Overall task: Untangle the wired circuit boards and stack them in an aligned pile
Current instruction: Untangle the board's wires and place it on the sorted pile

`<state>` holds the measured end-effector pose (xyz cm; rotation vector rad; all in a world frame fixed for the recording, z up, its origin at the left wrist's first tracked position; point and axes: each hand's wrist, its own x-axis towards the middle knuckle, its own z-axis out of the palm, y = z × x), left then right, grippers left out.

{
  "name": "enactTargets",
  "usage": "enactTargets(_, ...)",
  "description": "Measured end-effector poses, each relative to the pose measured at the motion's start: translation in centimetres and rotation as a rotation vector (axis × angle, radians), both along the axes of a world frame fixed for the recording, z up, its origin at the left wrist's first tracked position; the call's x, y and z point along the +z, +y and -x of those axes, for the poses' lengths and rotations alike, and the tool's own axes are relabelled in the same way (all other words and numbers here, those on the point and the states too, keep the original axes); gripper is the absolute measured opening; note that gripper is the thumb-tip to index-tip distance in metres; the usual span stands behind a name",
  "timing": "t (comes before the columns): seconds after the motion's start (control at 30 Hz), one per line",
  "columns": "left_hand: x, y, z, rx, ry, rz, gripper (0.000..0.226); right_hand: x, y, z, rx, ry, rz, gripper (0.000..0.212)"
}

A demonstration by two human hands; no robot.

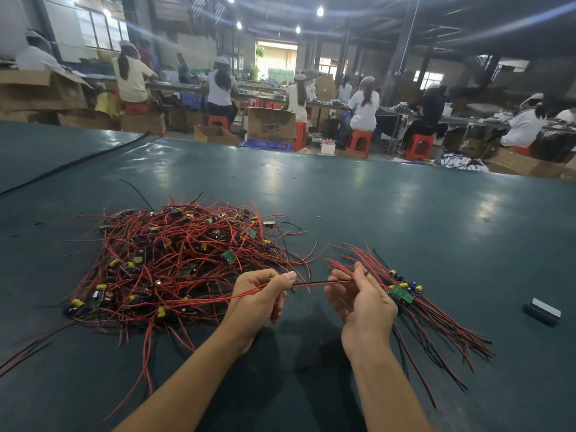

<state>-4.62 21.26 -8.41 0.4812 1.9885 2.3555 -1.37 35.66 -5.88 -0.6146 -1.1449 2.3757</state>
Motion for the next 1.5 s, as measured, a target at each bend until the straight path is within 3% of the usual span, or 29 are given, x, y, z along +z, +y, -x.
enactTargets(0.3, 0.1, -0.2, 0.2, -0.002, -0.028, -0.063, 0.04, 0.0, -0.4, -0.1, 0.017, 0.069, -0.003, 0.019)
enactTargets(0.77, 0.1, -0.4, 0.1, -0.003, -0.03, -0.06, 0.041, 0.3, 0.4, -0.9, 0.139, 0.011, 0.02, 0.018)
enactTargets(0.9, 0.7, -0.7, 0.0, -0.054, -0.182, -0.204, 0.037, 0.6, 1.7, -0.9, 0.262, 0.071, 0.061, 0.033)
enactTargets(1.0, 1.5, -1.2, -0.3, -0.292, -0.343, -0.308, 0.029, 0.6, 2.8, -1.0, 0.31, 0.126, 0.128, 0.054)
enactTargets(1.13, 2.0, -1.3, -1.3, -0.577, -0.407, -0.13, 0.026, 0.5, 1.8, -0.6, 0.46, -0.007, -0.124, 0.045)
enactTargets(1.3, 2.5, -1.3, -2.1, -0.64, -0.414, 0.037, 0.02, 0.6, -0.8, -1.2, 0.733, 0.019, -0.576, 0.045)
enactTargets(1.5, 2.2, -1.4, -1.4, -0.58, -0.474, 0.046, 0.034, 1.1, -1.0, -1.6, 0.714, 0.058, -0.575, 0.035)
